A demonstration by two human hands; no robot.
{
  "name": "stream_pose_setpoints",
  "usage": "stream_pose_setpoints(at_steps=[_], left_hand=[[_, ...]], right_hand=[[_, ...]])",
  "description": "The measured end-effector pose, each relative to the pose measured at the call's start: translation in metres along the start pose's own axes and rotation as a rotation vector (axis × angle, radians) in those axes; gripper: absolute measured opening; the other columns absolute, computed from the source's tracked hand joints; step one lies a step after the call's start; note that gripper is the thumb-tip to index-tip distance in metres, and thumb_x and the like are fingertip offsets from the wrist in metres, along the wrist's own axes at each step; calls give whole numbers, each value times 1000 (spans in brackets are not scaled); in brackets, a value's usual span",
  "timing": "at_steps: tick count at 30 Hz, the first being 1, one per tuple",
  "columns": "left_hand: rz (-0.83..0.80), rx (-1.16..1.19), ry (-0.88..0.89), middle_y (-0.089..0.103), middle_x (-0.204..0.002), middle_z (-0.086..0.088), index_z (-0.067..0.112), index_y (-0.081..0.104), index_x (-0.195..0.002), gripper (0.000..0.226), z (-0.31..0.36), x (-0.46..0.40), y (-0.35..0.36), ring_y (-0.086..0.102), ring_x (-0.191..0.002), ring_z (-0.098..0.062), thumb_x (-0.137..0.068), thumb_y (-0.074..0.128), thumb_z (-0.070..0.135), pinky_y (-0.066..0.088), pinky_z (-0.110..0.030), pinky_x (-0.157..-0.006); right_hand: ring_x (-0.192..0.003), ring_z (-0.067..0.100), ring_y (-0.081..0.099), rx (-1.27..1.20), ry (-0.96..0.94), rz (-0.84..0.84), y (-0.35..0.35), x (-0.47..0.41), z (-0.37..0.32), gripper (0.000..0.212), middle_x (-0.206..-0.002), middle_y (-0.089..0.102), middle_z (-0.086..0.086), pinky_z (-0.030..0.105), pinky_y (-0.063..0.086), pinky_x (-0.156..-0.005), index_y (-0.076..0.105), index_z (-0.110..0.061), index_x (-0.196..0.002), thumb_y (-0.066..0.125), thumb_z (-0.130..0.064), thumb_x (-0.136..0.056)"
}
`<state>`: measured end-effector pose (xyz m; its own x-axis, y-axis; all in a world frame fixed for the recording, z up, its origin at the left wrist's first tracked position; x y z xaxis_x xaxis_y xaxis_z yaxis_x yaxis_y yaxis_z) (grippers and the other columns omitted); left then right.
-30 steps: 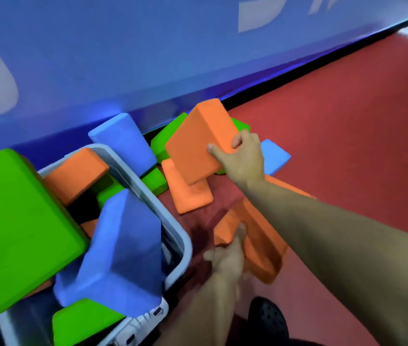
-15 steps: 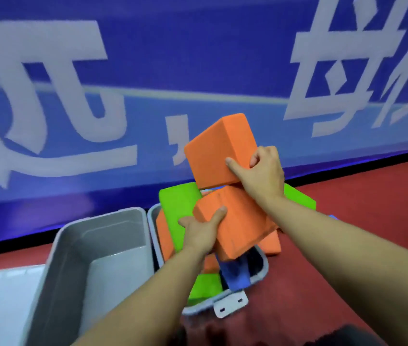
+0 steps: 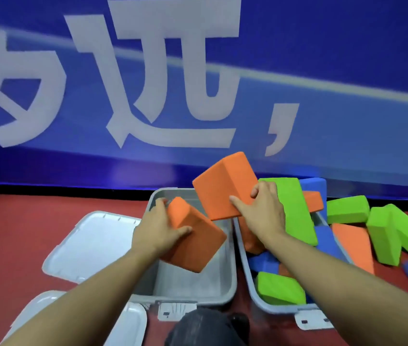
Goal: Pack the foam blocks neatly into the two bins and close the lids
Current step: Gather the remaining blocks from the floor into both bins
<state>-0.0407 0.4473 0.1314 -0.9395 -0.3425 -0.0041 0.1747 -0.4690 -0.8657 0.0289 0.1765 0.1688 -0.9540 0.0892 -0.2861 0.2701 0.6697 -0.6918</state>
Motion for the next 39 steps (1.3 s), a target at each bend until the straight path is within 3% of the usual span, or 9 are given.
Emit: stream_pose_setpoints(at_steps=[4, 8, 13, 17, 20, 22, 25, 31, 39], left_hand=[[-59, -199, 100, 53, -137, 1, 26, 38, -143, 90, -36, -25, 51, 49, -127, -25, -72, 77, 65, 47, -43, -93], [-148, -357, 120, 45, -147, 0, 28, 30, -151, 91, -74, -43, 102, 41, -135, -28, -79, 71, 65, 38, -49, -110], [-241, -497, 147, 43, -145, 4, 32, 26, -152, 88, -110, -39, 160, 38, -136, -26, -82, 64, 70, 29, -61, -114], [-421, -555, 119, 40, -147, 3, 28, 26, -152, 92, -133, -27, 193, 38, -138, -26, -80, 64, 70, 28, -49, -115], [-579, -549, 113, 40, -151, 1, 27, 30, -152, 71, -143, -15, 211, 40, -139, -26, -91, 61, 46, 32, -45, -116], [-627, -525, 56, 36, -155, 0, 26, 26, -157, 75, -144, -10, 213, 37, -142, -26, -92, 62, 41, 33, -44, -117], [-586, -445, 20, 36, -157, -1, 26, 26, -157, 79, -127, -12, 206, 38, -142, -26, -91, 65, 43, 38, -44, -114], [-395, -328, 120, 42, -154, -3, 23, 35, -154, 64, -46, -20, 180, 47, -136, -27, -98, 60, 42, 44, -44, -110], [-269, -147, 391, 51, -143, -4, 19, 48, -145, 59, 117, 15, 172, 49, -133, -27, -95, 59, 49, 42, -43, -109]], right_hand=[[-100, 27, 60, 87, -6, -163, 70, 14, 35, 53, -108, 45, -7, 39, 46, -80, 42, -27, -101, 81, -53, -76], [-113, 27, 59, 143, -17, -318, 126, 25, 63, 62, -123, 51, -2, 39, 45, -89, 43, -25, -116, 82, -50, -76], [-123, 27, 54, 207, 85, -412, 173, 43, 89, 76, -130, 51, 1, 39, 47, -95, 39, -24, -129, 82, -54, -74], [-124, 30, 54, 303, 167, -597, 209, 66, 107, 76, -132, 47, 6, 42, 48, -93, 36, -20, -136, 73, -59, -81], [-127, 31, 49, 375, 133, -728, 223, 81, 115, 64, -137, 45, 10, 43, 47, -99, 41, -16, -140, 63, -53, -92], [-128, 31, 47, 420, 71, -771, 224, 84, 118, 56, -136, 45, 10, 42, 46, -101, 49, -15, -139, 57, -50, -96], [-125, 31, 51, 427, 49, -801, 211, 85, 123, 49, -134, 45, 9, 42, 47, -100, 56, -15, -133, 55, -49, -98], [-120, 28, 58, 320, 21, -784, 152, 78, 132, 40, -131, 50, 5, 40, 49, -98, 59, -21, -128, 56, -48, -98], [-123, 25, 56, 268, -11, -542, 12, 47, 160, 46, -134, 55, 1, 40, 47, -100, 55, -22, -137, 53, -49, -100]])
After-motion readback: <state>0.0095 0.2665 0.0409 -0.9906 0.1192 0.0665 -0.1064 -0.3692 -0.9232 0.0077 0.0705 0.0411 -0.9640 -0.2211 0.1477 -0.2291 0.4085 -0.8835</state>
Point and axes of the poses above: each hand's wrist, its own x-axis away from the middle knuckle, its own y-axis out of the palm, z = x × y, the point moved 7 cm from there along -x, towards the middle knuckle
